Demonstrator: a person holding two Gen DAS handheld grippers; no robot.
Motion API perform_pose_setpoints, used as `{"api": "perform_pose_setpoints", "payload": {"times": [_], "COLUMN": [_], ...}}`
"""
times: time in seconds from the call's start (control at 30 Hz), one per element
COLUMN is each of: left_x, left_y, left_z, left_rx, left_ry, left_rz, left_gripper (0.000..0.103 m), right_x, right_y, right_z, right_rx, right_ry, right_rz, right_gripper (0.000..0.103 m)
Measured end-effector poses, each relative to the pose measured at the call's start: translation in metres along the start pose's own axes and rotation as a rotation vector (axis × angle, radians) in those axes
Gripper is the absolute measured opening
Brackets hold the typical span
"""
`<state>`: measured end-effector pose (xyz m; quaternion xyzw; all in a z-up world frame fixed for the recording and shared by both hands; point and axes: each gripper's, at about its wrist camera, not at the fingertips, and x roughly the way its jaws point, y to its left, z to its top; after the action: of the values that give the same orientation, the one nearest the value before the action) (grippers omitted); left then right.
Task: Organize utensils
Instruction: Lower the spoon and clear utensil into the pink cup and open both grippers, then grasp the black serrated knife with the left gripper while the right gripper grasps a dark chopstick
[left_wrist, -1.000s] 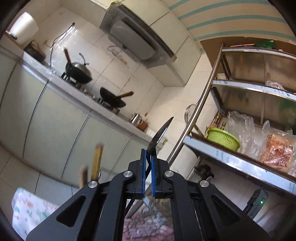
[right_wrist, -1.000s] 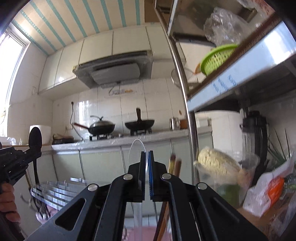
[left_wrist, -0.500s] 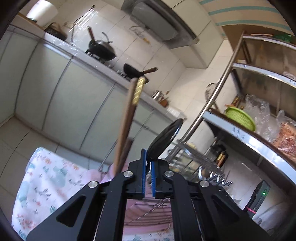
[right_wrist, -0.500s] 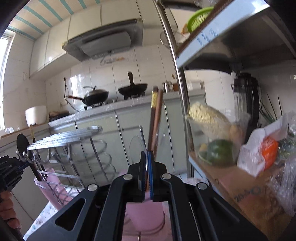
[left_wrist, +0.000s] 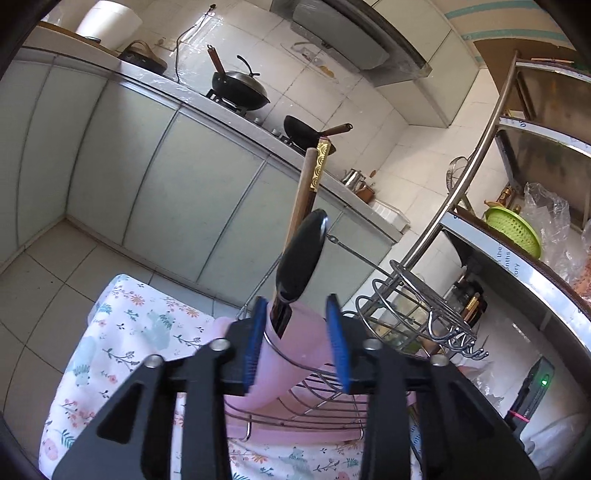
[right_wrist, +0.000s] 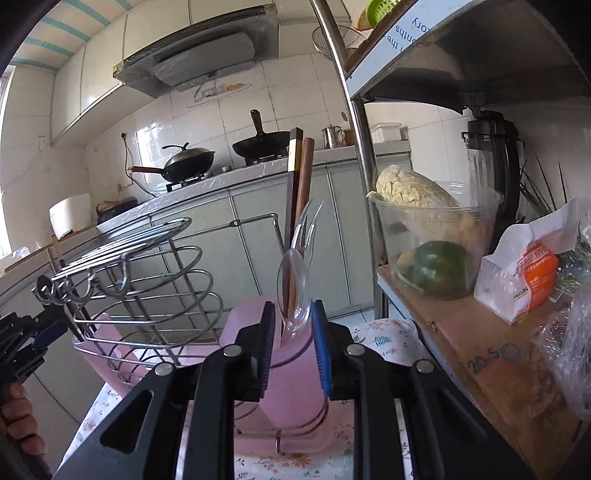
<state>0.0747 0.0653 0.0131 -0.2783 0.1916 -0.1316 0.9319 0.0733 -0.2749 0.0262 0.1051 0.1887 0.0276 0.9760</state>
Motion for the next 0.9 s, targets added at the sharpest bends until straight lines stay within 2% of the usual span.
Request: {"api": "perform_pose_setpoints", "payload": {"times": [0.17,0.3,0.53,0.7,0.9], "left_x": [-0.012,-0.022,-0.035,-0.035,-0.021], "left_y": [-0.005,-0.008,-0.015,-0.019,-0.018], "left_z": [0.001,-0.006,-0.037,-0.065,-0.096], "left_rx": [0.009,0.034,0.101,0.152,0.148], "left_ry": [0.012,0.067,0.245,0.389,0.607], "left_rz": [0.021,0.055,0.105,0.124,0.135], "left_gripper": [0.037,0.037,0.037,0.037,0.037], "right_x": [-0.014,-0.029,-0.044,-0.04,-0.033], "right_y": [-0.004,-0.009,-0.013,-0.013,-0.006], "right_z": [-0.001,-0.004,-0.028,-0.059,-0.087], "right_rx": [0.02,0.043,0.051,0.08,0.092], "right_ry": [0.024,0.059,0.205,0.359,0.504], "right_rz": [0.012,0.034,0.067,0.094,0.13], "right_gripper": [0.021,0.021,0.021,0.021,0.022]}}
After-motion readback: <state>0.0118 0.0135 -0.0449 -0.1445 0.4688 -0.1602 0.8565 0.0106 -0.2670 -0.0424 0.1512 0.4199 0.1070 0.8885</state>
